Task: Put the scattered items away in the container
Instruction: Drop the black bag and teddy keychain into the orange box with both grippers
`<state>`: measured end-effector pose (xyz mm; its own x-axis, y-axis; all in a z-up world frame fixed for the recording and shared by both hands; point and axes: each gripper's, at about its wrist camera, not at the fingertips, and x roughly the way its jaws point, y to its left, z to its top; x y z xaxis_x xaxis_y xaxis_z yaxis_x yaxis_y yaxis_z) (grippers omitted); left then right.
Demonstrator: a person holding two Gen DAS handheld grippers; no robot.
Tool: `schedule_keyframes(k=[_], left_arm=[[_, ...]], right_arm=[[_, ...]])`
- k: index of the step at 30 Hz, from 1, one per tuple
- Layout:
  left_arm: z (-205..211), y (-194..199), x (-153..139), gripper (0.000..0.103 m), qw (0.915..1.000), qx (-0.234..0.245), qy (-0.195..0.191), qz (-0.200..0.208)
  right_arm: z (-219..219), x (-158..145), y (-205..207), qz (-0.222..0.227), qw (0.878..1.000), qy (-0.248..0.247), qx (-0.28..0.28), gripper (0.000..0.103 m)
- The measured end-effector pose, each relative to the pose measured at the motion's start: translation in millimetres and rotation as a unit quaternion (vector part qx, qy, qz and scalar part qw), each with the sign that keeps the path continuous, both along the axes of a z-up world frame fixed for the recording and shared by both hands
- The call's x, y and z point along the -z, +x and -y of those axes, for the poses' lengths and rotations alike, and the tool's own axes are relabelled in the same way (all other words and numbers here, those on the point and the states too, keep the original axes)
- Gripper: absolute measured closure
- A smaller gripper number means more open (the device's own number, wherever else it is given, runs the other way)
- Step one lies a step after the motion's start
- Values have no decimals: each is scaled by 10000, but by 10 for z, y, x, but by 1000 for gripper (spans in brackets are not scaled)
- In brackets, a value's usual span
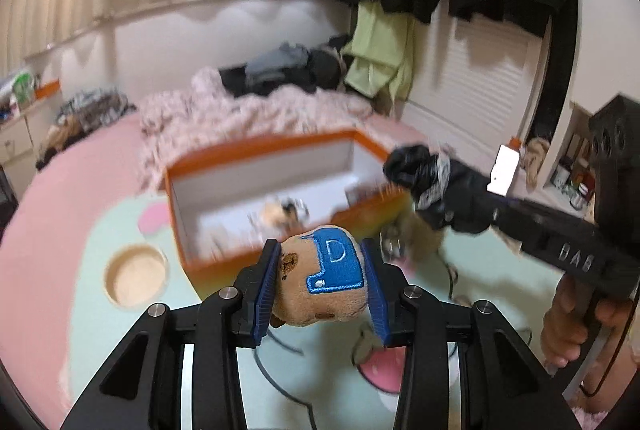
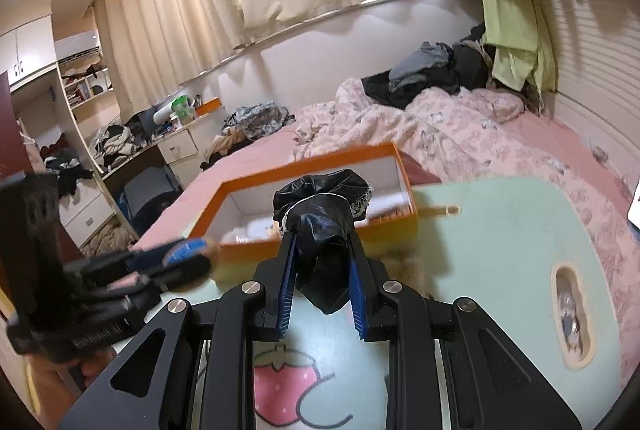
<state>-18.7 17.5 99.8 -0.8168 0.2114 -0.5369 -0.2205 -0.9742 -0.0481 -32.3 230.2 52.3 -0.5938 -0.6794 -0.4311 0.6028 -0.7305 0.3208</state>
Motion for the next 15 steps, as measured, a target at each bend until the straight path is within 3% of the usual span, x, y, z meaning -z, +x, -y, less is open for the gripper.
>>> schedule_keyframes(k=[7,15], left_arm=[[106,-354,-358,65,9994,-175,22,-292],[245,-844,-142,61,9987,-513,-23,25]], right_arm=[[206,-331,-228,-318,9995,79,22,78],[596,-218,-527,-226,9981,568,82,76]])
